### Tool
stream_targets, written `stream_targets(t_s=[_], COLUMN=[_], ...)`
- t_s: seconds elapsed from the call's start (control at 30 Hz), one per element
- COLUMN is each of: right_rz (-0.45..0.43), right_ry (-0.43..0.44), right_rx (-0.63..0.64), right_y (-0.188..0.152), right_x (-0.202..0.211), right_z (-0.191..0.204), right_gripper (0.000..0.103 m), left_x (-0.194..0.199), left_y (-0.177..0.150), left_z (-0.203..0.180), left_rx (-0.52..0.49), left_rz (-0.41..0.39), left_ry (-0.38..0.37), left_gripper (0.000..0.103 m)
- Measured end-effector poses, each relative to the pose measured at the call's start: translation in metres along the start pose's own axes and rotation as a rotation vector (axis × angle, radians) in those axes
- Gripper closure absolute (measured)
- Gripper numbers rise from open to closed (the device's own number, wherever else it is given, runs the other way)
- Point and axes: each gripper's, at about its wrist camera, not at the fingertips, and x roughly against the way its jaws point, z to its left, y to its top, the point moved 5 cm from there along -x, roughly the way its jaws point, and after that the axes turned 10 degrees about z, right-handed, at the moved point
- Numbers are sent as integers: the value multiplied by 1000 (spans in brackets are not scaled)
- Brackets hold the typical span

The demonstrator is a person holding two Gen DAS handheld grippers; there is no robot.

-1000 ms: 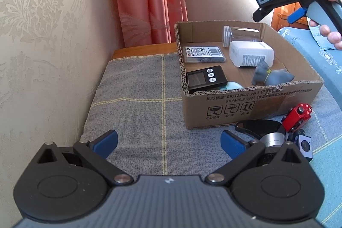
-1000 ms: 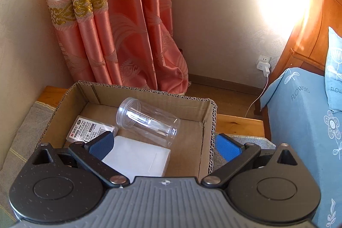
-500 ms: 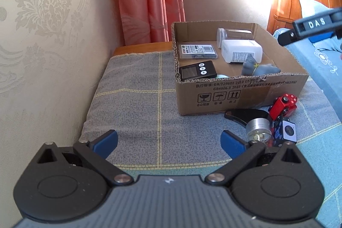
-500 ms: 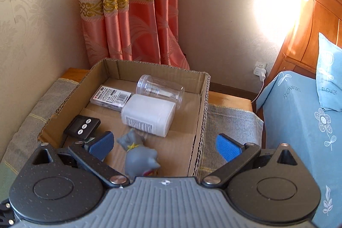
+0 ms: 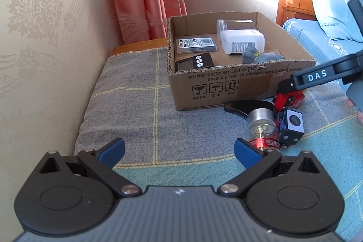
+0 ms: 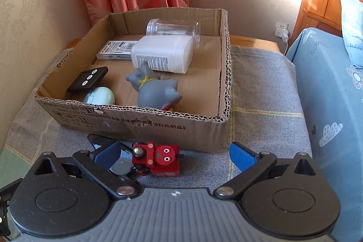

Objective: Organize rigid objects
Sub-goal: 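Move left tool toward the gold capsule bottle while right tool approaches the red S.L train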

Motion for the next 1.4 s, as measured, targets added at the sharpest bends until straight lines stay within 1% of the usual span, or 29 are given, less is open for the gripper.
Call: stream_targets(t_s=[0.1,0.23,0.37,0.6,0.77,0.87,1.03,1.13,1.27,1.4], right_rz=[7,18,26,41,22,6,-16,-15,-23,-29], right_ry=[-21,12,12,-45,-121,-149,-128,-130,-129,-128], right_rx=[-29,-96,-132,-144,-114,-55,-29,-28,-25,-24], right_y=[-1,-10,-27,-58,-70,-75,-78,-77,-77,-78], right_x=[-9,-10,-6,-7,-7,-8,-7,-7,-7,-7], right_z=[-6,-22,-37,-57,-66,-62,-60,-59,-59,-59], right_gripper=[0,0,0,0,0,0,0,0,0,0], left_x=[0,-1,-3,-7,-7,-9,-16,-22,-31,-34], left_y=[-1,-1,0,0,-3,-5,-7,-9,-13,-14], left_z=[-2,-5,-11,-24,-31,-36,-48,-54,-58,-48], left_rx=[-3,-15,-34,-73,-95,-111,-141,-155,-183,-157], left_rz=[6,12,16,22,29,36,58,74,99,108], left_ry=[-1,1,-9,-45,-75,-103,-156,-169,-160,-153], left_gripper=[1,1,1,1,1,1,1,1,1,1])
